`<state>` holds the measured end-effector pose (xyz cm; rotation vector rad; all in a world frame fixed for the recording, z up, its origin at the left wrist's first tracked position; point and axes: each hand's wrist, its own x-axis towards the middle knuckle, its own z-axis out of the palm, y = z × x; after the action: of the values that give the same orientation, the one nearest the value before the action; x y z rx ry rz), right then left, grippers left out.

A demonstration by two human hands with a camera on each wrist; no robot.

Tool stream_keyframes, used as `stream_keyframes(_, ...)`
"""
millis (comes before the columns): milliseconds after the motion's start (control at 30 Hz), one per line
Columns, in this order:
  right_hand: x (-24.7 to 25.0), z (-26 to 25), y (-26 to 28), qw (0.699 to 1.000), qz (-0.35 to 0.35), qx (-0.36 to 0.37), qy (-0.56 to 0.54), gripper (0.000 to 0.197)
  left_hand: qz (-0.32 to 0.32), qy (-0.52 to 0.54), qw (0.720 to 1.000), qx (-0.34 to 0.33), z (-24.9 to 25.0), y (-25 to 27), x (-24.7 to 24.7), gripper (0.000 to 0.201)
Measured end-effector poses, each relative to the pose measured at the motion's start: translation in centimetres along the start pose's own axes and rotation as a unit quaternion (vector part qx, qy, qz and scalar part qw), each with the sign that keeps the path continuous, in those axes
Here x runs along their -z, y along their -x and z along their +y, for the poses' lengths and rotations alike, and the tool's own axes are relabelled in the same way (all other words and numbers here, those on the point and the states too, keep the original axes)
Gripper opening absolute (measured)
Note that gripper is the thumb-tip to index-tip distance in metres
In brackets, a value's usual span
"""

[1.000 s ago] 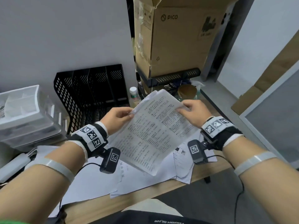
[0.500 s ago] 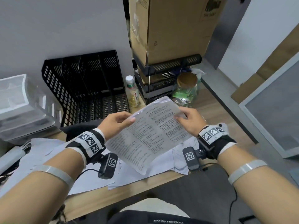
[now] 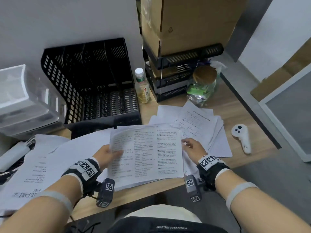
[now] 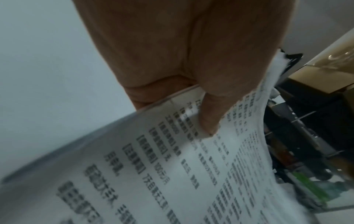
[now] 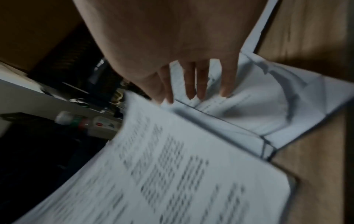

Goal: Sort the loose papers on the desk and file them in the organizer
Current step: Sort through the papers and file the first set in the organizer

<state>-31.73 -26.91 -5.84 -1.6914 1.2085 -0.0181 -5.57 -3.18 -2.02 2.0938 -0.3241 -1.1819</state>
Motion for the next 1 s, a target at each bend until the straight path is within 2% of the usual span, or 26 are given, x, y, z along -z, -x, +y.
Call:
stream_keyframes(67, -0.9, 0.7, -0.8, 0.995, 0.007, -0.074, 0.065, 0.038, 0.011, -0.067, 0.998, 0.019, -1.4, -0.1, 1.3, 0.010)
stream_keyframes(100, -1.4, 0.9, -1.0, 0.992, -0.002, -0.092, 0.085, 0.038, 0.014, -0.099, 0.995, 0.030, -2.2, 0.0, 2.0, 0.008)
stream_keyframes(133, -1.8, 1.0, -1.1, 0.990, -0.012, -0.098, 0.096, 0.028, 0.017, -0.131, 0.990, 0.040, -2.9, 0.2, 2.5, 0.008)
stream_keyframes(167, -2.2, 0.9, -1.1, 0.990, -0.021, -0.087, 0.107, 0.013, 0.020, -0.162, 0.985, 0.049, -3.5, 0.3, 2.9, 0.010)
stream_keyframes(300, -3.6, 0.6, -0.9, 0.991, -0.014, -0.020, 0.132, 0.011, 0.015, -0.214, 0.975, 0.061, -5.2, 0.6, 3.3, 0.020)
stream_keyframes(433, -3.3, 1.5, -1.4, 0.995, -0.028, -0.031, 0.087, 0.035, 0.011, -0.214, 0.975, 0.065, -5.4, 0.8, 2.7, 0.021)
stream_keyframes(500, -2.8, 1.5, -1.2, 0.996, -0.032, -0.027, 0.081, 0.032, 0.006, -0.213, 0.975, 0.066, -5.4, 0.8, 2.4, 0.019)
stream_keyframes(567, -2.2, 1.4, -0.9, 0.998, -0.031, -0.009, 0.050, 0.019, 0.007, -0.206, 0.976, 0.067, -5.1, 0.9, 2.3, 0.020)
stream_keyframes(667, -1.0, 1.2, -0.5, 1.000, -0.004, 0.018, -0.012, 0.010, 0.012, -0.196, 0.978, 0.065, -4.9, 0.8, 2.3, 0.018)
stream_keyframes(733, 0.0, 1.5, -0.6, 0.999, -0.009, 0.043, 0.015, 0.008, 0.012, -0.175, 0.982, 0.066, -4.5, 0.6, 2.2, 0.011)
stream_keyframes(900, -1.0, 1.8, 1.0, 0.966, -0.135, 0.092, 0.198, 0.017, 0.014, -0.113, 0.992, 0.052, -3.0, -0.1, 1.6, 0.008)
stream_keyframes(967, -1.7, 2.0, 1.3, 0.966, -0.121, 0.107, 0.202, 0.016, 0.014, -0.098, 0.994, 0.046, -2.5, -0.5, 1.3, 0.009)
stream_keyframes(1000, -1.7, 2.3, 1.0, 0.972, -0.074, 0.113, 0.194, 0.015, 0.016, -0.101, 0.994, 0.042, -2.4, -0.8, 1.1, 0.009)
